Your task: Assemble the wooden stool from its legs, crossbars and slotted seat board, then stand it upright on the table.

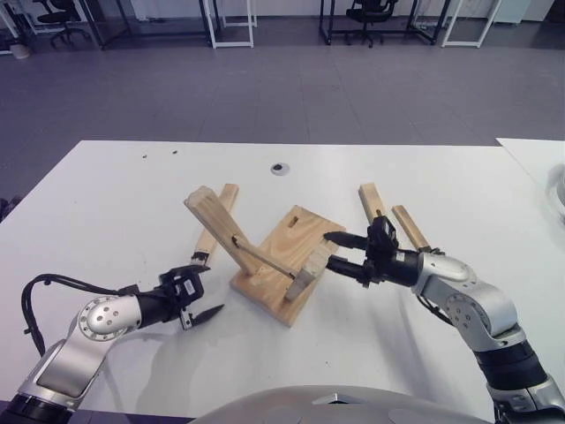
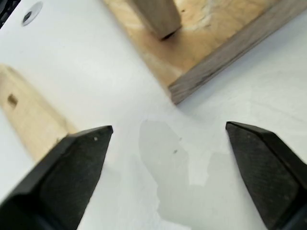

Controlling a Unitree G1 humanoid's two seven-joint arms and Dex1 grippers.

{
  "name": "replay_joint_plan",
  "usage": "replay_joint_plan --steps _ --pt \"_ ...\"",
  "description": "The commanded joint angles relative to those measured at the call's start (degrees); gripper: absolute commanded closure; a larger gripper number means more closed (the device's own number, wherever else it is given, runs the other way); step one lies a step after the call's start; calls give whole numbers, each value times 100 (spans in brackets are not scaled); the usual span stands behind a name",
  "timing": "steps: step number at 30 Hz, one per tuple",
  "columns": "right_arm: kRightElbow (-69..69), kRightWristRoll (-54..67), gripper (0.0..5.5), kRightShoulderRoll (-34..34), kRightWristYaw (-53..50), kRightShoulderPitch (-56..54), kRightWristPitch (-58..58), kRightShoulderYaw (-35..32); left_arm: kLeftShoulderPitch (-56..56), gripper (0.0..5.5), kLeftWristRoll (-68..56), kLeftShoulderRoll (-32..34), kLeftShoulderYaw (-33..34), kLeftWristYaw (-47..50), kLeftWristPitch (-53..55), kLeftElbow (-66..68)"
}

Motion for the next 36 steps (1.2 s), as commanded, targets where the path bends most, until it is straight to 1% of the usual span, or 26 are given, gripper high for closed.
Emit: replay_joint_plan --steps 1,3,4,5,6,8,10,13,14,15,16,18,19,21,24,26,28,31,34,36 --pt "3075 -1529 227 380 -859 -1765 -1193 221 -624 114 466 2 -449 -228 -232 209" --pt "4903 -2126 227 743 -667 -2646 -1697 607 -906 114 815 -111 -777 -241 -380 490" --pt "5563 -2341 227 935 -170 -2905 -1729 880 -1061 114 958 -210 -914 -196 -463 667" --pt "6028 -2611 227 1096 292 -3021 -1899 1192 -1245 114 1066 -339 -1021 -104 -516 868" --pt "6352 -2759 227 1231 651 -3060 -2061 1354 -1480 114 1128 -494 -1088 -13 -548 1111" --pt "6484 -2649 227 1217 1397 -2960 -2321 1265 -2069 114 1229 -808 -1172 162 -590 1738" --pt "5927 -2377 227 754 2150 -2567 -2415 1077 -2657 114 1244 -1207 -1237 291 -692 2555" --pt "3747 -1868 227 -539 3017 -1301 -2039 888 -3700 114 1224 -1931 -1134 714 -1132 4388" --pt "2783 -1570 227 -911 3109 -785 -1743 703 -4163 114 1180 -2040 -969 889 -1289 5003" --pt "2108 -1369 227 -1098 3068 -465 -1511 516 -4508 114 1084 -2046 -775 990 -1419 5426" --pt "1779 -1320 227 -1121 2808 -385 -1396 297 -4746 114 870 -1941 -513 930 -1506 5648" --pt "2052 -1462 227 -741 1877 -849 -1433 -113 -4679 114 360 -1464 -6 500 -1581 5447" --pt "2410 -1681 227 -512 1375 -1166 -1543 -172 -4435 114 139 -1188 199 229 -1544 5106" --pt "2954 -1981 227 -145 787 -1536 -1750 -147 -3879 114 -155 -801 376 -257 -1334 4286" --pt "4138 -2510 227 375 307 -2122 -2116 179 -2500 114 -356 -164 184 -1037 -685 2516" --pt "5013 -2992 227 640 17 -2631 -2347 463 -1753 114 -310 48 -46 -1247 -83 1404" --pt "5660 -3414 227 800 -29 -3004 -2649 759 -1644 114 -118 -141 -318 -1113 346 826" --pt "5906 -3537 227 909 589 -3097 -2953 981 -2060 114 442 -834 -802 -483 403 909" --pt "5670 -3416 227 897 1117 -2844 -2975 987 -2485 114 1433 -1396 -1351 430 49 1822" --pt "5377 -3302 227 845 1245 -2528 -2864 912 -2921 114 1862 -1746 -1472 1152 -282 2765"
